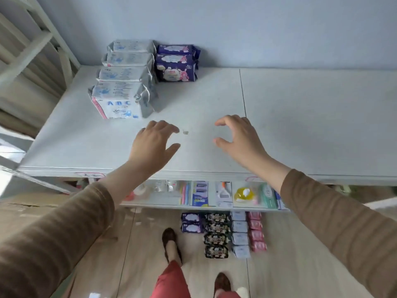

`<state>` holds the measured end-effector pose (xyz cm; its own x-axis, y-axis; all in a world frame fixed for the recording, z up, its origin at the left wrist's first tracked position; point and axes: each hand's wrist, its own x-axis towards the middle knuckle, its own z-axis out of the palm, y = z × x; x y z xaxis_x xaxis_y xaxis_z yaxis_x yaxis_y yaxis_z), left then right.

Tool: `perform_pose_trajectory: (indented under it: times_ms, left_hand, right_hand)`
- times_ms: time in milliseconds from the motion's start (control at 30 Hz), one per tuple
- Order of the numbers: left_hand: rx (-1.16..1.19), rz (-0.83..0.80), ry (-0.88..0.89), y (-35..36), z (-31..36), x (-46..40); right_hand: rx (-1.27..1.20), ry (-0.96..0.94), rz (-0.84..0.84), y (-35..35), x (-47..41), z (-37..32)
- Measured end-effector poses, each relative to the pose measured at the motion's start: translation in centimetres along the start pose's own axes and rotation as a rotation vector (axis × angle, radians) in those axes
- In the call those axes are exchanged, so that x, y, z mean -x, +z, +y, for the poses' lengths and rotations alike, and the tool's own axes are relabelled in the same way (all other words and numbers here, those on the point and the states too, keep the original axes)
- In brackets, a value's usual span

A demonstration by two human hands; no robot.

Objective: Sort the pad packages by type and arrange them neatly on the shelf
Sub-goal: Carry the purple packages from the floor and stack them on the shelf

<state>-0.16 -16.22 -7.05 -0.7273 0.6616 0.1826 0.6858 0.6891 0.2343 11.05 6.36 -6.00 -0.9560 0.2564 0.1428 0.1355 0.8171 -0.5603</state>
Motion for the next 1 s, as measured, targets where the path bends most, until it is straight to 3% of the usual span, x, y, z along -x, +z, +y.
perform_pose_trajectory:
  times_ms: [200, 467, 767, 1000]
  left_hand:
    - [0.081, -0.047, 0.008, 3.2, 3.4, 10.6]
    - [0.129, -0.33, -0.054, 12.5, 1.3, 22.4]
    - [0.183, -0.565, -0.166, 29.9, -6.1, 31.5]
    - [0.211, -0.613, -0.189, 46.8, -10.3, 32.3]
  right_hand:
    - [-0.029, -0.027, 0.028, 2.5, 11.5, 0.9]
    - [-0.053, 0.216, -0.17, 14.3, 23.2, 3.2]
    - [-0.064, 0.464, -0.354, 33.1, 30.1, 9.9]
    - [0.044, 0.419, -0.478, 47.8, 30.2, 18.8]
